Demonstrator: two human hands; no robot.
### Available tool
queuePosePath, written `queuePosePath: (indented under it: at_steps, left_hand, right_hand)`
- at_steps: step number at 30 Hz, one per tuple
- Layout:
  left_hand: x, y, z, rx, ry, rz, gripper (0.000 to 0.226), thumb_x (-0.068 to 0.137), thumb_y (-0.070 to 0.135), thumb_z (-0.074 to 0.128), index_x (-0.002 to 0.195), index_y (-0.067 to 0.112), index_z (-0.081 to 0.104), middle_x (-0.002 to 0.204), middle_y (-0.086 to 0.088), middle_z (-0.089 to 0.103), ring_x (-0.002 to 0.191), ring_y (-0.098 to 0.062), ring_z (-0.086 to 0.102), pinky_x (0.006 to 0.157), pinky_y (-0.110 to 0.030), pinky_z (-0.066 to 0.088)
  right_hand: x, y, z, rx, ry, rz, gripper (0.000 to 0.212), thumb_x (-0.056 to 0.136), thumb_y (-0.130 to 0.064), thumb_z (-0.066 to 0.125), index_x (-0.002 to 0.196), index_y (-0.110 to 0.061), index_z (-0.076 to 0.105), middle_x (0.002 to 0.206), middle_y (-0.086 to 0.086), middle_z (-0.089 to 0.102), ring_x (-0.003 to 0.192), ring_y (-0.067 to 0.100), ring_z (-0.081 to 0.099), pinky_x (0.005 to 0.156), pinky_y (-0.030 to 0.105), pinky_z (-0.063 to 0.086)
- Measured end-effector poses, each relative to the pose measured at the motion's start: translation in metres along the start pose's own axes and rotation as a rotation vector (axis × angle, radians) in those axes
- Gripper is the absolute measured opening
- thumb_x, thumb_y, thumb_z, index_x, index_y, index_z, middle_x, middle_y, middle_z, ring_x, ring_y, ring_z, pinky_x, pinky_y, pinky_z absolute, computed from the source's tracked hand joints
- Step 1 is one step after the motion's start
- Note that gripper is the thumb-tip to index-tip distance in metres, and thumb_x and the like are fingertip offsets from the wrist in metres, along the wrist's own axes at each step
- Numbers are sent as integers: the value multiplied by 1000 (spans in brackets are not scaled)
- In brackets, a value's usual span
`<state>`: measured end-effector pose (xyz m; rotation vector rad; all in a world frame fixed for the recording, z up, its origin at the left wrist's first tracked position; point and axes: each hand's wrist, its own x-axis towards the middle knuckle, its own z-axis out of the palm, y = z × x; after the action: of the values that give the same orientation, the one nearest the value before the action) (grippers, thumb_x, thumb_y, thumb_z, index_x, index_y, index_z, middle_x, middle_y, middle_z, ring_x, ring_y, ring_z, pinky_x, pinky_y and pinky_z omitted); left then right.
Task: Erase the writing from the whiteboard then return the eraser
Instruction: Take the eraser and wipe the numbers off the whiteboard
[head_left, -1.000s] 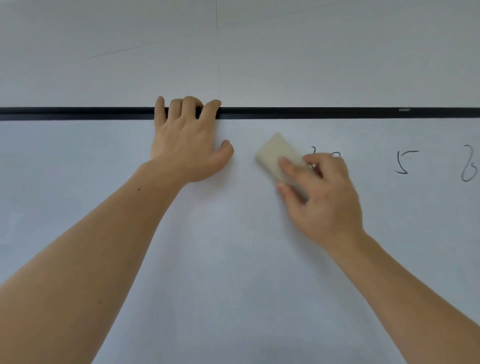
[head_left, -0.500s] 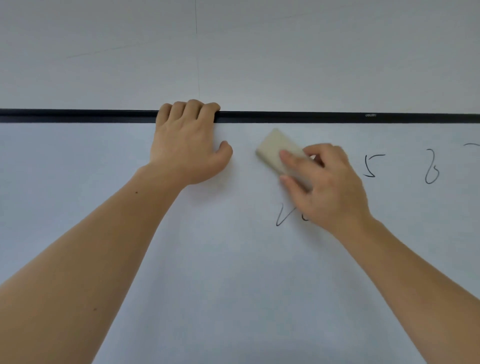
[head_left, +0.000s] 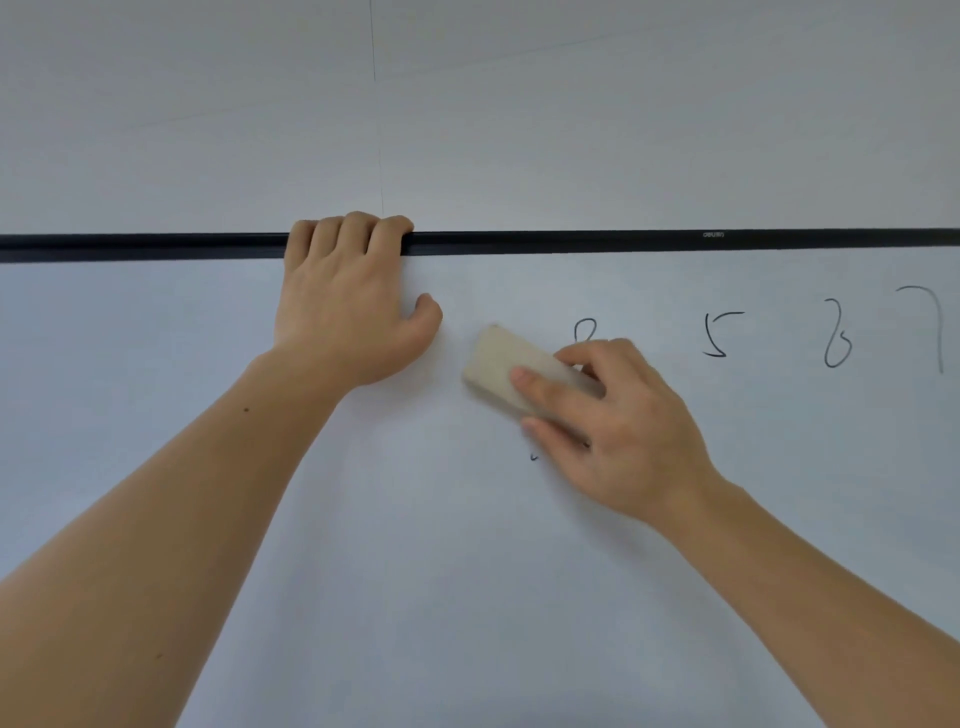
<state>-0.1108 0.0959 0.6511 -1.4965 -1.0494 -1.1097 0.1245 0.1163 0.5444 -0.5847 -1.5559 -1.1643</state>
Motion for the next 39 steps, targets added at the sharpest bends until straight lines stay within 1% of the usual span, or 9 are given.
queuePosePath:
  at_steps: [6, 8, 13, 16, 19, 22, 26, 29, 39]
  left_hand:
    - [-1, 2, 0, -2, -4, -14, 70, 76, 46, 47, 135, 9, 52, 126, -15, 59, 120, -38, 49, 112, -47, 27]
    - [-2, 4, 0, 9, -12, -18, 72, 76, 49, 46, 136, 9, 51, 127, -15, 58, 121, -38, 48, 113, -48, 26]
    - [1, 11, 1, 39, -56, -33, 80, 74, 58, 45, 141, 13, 47, 129, -15, 54, 125, -40, 44, 120, -54, 16]
    - [5, 18, 3, 19, -78, -20, 82, 74, 56, 46, 138, 5, 47, 130, -16, 55, 130, -38, 44, 123, -52, 10]
    - [8, 25, 6, -12, -63, -5, 81, 74, 54, 46, 135, 0, 49, 126, -18, 58, 124, -40, 48, 119, -48, 21]
    - [8, 26, 8, 21, -68, 14, 82, 75, 55, 45, 141, 6, 47, 126, -18, 57, 120, -40, 47, 112, -46, 28]
    - [7, 28, 8, 41, -63, 10, 79, 75, 57, 42, 142, 15, 48, 124, -16, 54, 117, -39, 46, 112, -46, 27]
    - [8, 30, 8, 32, -53, -9, 78, 74, 58, 41, 139, 14, 49, 123, -17, 53, 116, -40, 46, 112, -46, 27]
    - [9, 34, 9, 3, -38, 20, 76, 73, 55, 43, 133, 8, 50, 132, -10, 57, 125, -34, 47, 112, -49, 26]
  right_hand:
    - [14, 46, -6, -47, 137, 408, 40, 87, -40, 66, 126, -30, 66, 113, 8, 54, 98, 30, 52, 65, 45, 55]
    - [12, 40, -4, -49, 155, 446, 41, 87, -42, 63, 126, -29, 65, 113, 8, 54, 98, 30, 51, 66, 44, 55]
    - [-13, -7, 3, 32, 75, 174, 39, 84, -33, 70, 121, -25, 69, 106, 13, 60, 87, 32, 56, 62, 38, 54]
    - [-36, -27, 3, 98, -20, -2, 35, 88, -32, 69, 122, -24, 70, 103, 15, 63, 85, 32, 58, 66, 38, 53]
    - [-42, -18, -2, 91, -60, -114, 34, 88, -31, 71, 121, -22, 71, 101, 14, 64, 81, 31, 58, 65, 39, 52]
    - [-34, 11, -6, 19, -15, -58, 34, 86, -32, 72, 119, -24, 72, 103, 14, 64, 84, 31, 58, 66, 38, 53]
    - [-18, 44, -11, -38, 119, 271, 37, 85, -39, 66, 121, -30, 69, 108, 8, 58, 91, 28, 53, 59, 41, 55]
    - [-18, 39, -7, -34, 159, 392, 38, 86, -40, 63, 123, -30, 67, 111, 7, 56, 94, 29, 51, 61, 42, 54]
    - [-62, -14, -11, 52, -57, -71, 34, 89, -28, 73, 122, -22, 71, 104, 17, 65, 85, 32, 59, 70, 39, 53]
